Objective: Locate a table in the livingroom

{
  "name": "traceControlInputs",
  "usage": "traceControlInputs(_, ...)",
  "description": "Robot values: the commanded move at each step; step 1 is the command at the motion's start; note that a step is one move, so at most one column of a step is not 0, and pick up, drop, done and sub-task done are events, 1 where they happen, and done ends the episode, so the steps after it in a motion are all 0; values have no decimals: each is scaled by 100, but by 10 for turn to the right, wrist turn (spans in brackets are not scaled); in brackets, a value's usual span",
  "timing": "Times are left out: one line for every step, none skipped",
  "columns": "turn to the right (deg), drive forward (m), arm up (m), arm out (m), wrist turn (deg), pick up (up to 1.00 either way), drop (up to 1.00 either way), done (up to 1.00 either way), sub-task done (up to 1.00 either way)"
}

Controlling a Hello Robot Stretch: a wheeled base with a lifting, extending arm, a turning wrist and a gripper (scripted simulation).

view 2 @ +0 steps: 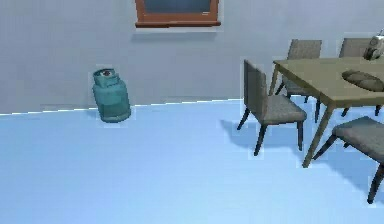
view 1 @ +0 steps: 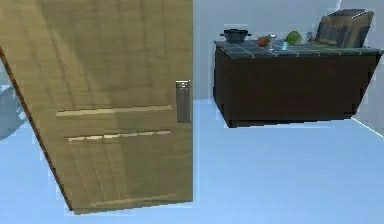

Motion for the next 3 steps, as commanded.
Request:
traceControlInputs(0, 25, 0, 0, 0, 0, 0, 0, 0)
traceControlInputs(-450, 0, 0, 0, 0, 0, 0, 0, 0)
traceControlInputs(-150, 0, 0, 0, 0, 0, 0, 0, 0)
